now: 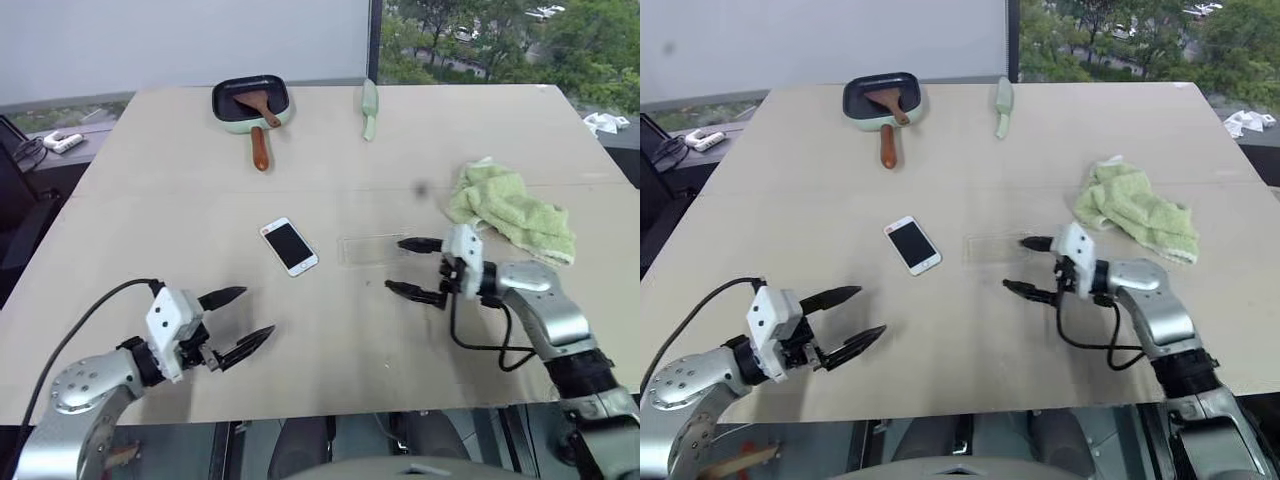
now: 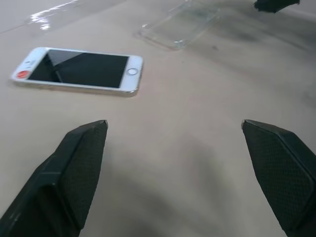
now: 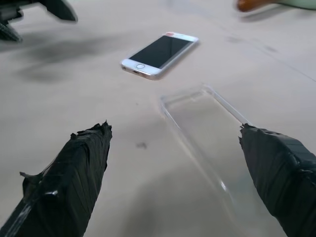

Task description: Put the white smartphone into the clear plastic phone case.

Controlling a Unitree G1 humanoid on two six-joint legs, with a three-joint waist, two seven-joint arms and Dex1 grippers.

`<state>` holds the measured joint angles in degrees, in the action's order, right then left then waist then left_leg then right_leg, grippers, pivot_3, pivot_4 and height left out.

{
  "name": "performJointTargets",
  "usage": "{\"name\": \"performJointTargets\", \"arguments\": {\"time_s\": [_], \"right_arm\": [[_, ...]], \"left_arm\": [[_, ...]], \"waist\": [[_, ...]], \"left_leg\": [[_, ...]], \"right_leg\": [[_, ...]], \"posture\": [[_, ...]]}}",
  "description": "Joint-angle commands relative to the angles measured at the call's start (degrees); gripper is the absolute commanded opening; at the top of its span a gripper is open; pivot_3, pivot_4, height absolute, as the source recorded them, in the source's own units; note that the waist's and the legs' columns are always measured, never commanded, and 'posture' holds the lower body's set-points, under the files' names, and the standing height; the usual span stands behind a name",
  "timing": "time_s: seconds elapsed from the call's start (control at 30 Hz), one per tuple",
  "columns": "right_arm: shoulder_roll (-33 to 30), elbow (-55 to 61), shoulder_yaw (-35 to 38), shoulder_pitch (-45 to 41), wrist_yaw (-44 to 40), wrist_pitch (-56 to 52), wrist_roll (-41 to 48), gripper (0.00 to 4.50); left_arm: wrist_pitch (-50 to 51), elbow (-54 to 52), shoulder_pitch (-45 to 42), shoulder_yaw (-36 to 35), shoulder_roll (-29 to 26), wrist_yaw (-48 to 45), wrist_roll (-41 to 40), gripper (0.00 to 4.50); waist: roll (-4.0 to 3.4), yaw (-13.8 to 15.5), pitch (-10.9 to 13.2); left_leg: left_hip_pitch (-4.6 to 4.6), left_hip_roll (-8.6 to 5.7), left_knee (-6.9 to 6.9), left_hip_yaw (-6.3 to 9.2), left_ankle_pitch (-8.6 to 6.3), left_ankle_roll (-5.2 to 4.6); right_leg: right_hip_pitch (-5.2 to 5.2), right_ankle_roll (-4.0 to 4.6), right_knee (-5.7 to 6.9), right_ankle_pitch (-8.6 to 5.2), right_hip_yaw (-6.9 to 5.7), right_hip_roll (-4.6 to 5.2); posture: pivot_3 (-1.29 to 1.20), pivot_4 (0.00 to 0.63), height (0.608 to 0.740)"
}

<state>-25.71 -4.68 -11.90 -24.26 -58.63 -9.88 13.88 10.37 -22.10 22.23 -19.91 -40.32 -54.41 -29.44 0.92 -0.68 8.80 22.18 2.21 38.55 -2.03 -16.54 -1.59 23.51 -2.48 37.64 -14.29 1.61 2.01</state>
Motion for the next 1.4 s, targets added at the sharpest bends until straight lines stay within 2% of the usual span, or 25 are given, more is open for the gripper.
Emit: {"name": "performJointTargets", "arguments": {"time_s": [0.03, 0.27, 0.3, 0.37, 0.6, 0.63, 0.87, 1.2, 1.3, 1.4], "right_arm": [[0.64, -3.8, -2.09, -4.11, 0.97, 0.91, -3.9, 4.5], [-0.36, -10.39, -7.98, -11.66, 2.95, -8.3, -13.31, 4.5], [-0.72, -10.15, -8.63, -11.93, 2.07, -8.79, -13.44, 4.25], [-1.55, -8.75, -9.66, -11.81, 0.14, -9.72, -13.45, 3.67], [-2.32, -4.16, -9.74, -10.92, -2.02, -13.98, -11.59, 0.17], [-2.41, -3.52, -9.59, -10.75, -2.36, -14.43, -11.15, 0.07], [-6.47, 6.83, -10.04, -6.26, -12.42, -13.31, -4.76, 0.07], [-8.77, 11.55, -10.47, -4.1, -12.95, -16.03, -4.7, 0.07], [-9.9, 11.17, -11.38, -4.45, -14.13, -15.8, -5.48, 0.91], [-10.84, 11.87, -11.18, -4.51, -15.36, -16.99, -4.3, 2.3]], "left_arm": [[-0.72, -3.18, 1.14, -2.37, -0.38, -0.37, -0.88, 4.45], [-0.84, -3.52, 2.58, -4.47, -0.14, -1.16, -1.31, 4.45], [-0.9, -3.41, 2.61, -4.57, -0.06, -1.24, -1.28, 4.49], [-1.1, -3.23, 2.92, -4.83, 0.25, -1.47, -1.42, 4.5], [-1.29, -2.74, 3.08, -4.72, 0.88, -1.81, -1.58, 4.5], [-1.3, -2.67, 2.93, -4.52, 0.89, -1.75, -1.5, 4.5], [-0.91, -2.6, 1.77, -3.64, 0.8, -1.15, -1.17, 4.5], [-1.58, -1.68, 1.79, -3.57, 1.09, -1.4, -0.72, 4.5], [-2.03, -1.38, 1.97, -3.58, 1.28, -1.29, -0.31, 4.5], [-2.46, -1.18, 2.37, -3.83, 1.57, -1.46, -0.13, 4.5]], "waist": [[0.01, -0.01, 0.0], [0.06, -0.2, 0.02], [0.09, -0.19, 0.0], [0.11, -0.14, -0.01], [0.12, -0.07, -0.01], [0.12, -0.08, -0.01], [0.11, -0.06, 0.01], [0.14, -0.12, 0.03], [0.14, -0.11, 0.03], [0.14, -0.1, 0.03]], "left_leg": [[0.0, 0.0, 0.0, -0.02, 0.0, 0.0], [-0.01, -0.01, -0.02, -0.08, 0.01, 0.01], [-0.03, 0.0, -0.03, -0.09, 0.01, 0.01], [-0.07, 0.01, -0.03, -0.07, 0.01, 0.01], [-0.08, -0.01, 0.0, -0.1, 0.01, 0.01], [-0.07, -0.01, -0.01, -0.1, 0.01, 0.01], [0.05, 0.0, -0.12, -0.01, 0.0, 0.01], [0.03, 0.0, -0.1, 0.0, 0.01, 0.01], [0.04, -0.01, -0.09, 0.0, 0.01, 0.01], [0.04, -0.01, -0.09, -0.01, 0.01, 0.01]], "right_leg": [[0.0, 0.0, -0.01, 0.0, 0.01, 0.01], [0.08, 0.1, 0.05, -0.04, 0.04, 0.04], [0.08, 0.15, 0.07, -0.07, 0.05, 0.03], [0.06, 0.16, 0.11, -0.07, 0.04, 0.02], [0.03, 0.16, 0.1, -0.07, 0.05, 0.06], [0.03, 0.16, 0.1, -0.07, 0.05, 0.06], [0.08, -0.03, -0.03, 0.03, -0.04, 0.07], [0.12, 0.01, 0.04, 0.02, -0.03, 0.04], [0.11, 0.0, 0.03, 0.02, -0.03, 0.04], [0.12, 0.0, 0.02, 0.02, -0.03, 0.05]], "posture": [[0.0, 0.15, 0.74], [0.0, 0.15, 0.74], [0.0, 0.15, 0.74], [0.0, 0.15, 0.74], [0.0, 0.15, 0.74], [0.0, 0.15, 0.74], [0.0, 0.15, 0.74], [0.0, 0.15, 0.74], [0.0, 0.15, 0.74], [0.0, 0.15, 0.74]]}}
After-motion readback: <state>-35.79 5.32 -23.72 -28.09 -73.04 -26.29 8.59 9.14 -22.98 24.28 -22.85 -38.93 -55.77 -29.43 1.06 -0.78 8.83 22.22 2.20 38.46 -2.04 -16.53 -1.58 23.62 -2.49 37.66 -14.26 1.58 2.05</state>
